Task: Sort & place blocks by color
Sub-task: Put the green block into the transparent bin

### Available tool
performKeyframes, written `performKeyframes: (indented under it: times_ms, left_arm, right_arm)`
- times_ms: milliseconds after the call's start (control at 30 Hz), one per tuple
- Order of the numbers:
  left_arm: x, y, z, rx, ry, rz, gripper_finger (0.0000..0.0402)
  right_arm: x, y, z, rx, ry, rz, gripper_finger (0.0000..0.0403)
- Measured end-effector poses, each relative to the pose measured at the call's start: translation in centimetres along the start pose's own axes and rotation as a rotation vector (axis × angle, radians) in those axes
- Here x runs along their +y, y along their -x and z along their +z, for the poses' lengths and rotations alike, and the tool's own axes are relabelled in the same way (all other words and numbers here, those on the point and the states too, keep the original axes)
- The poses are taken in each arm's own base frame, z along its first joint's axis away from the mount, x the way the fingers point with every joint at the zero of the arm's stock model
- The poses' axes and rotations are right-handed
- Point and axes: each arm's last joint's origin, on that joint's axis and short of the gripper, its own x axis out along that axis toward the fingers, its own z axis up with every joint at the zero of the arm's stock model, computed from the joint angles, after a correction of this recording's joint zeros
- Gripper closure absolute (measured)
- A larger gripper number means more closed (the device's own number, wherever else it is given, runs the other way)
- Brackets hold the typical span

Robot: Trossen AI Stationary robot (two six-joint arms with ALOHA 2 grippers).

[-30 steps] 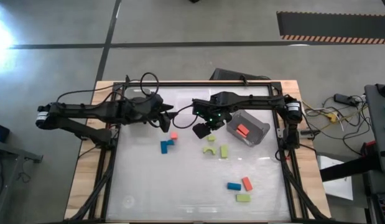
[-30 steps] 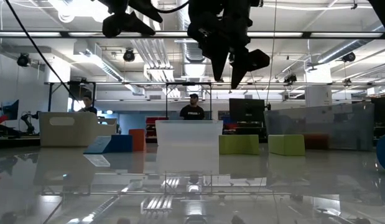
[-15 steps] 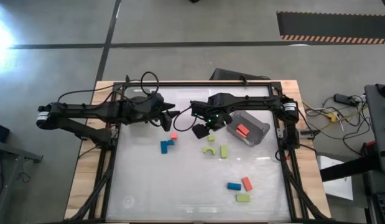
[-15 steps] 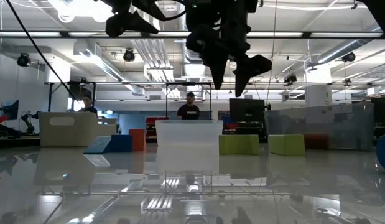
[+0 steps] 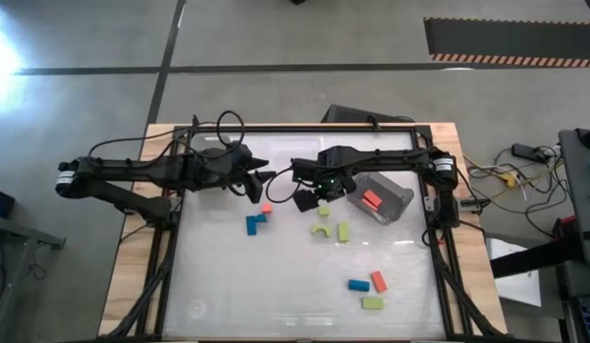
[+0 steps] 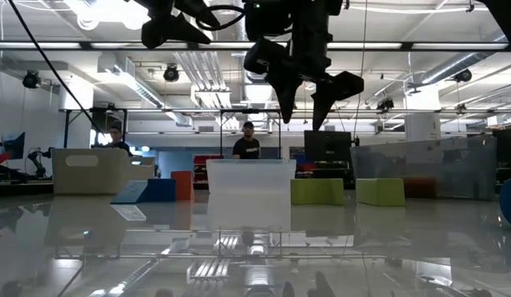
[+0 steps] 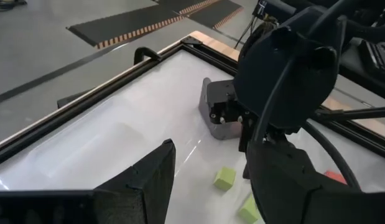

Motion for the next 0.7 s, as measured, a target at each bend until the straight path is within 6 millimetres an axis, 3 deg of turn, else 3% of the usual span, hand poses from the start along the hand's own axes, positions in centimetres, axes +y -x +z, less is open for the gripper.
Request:
performKeyframes:
  times_ms: [167, 700]
  left_arm:
    - [0.0, 0.0, 0.0, 0.0, -0.001, 0.001, 0.0218]
    - [-0.1, 0.6, 0.9, -0.032, 0.006, -0.014, 0.0218]
  right_arm:
    - [-0.2, -0.9, 0.2, -0.025, -0.007, -0.014, 0.017]
    - [-2.6, -7.0, -0.3, -0.009, -0.036, -0.032, 0.017]
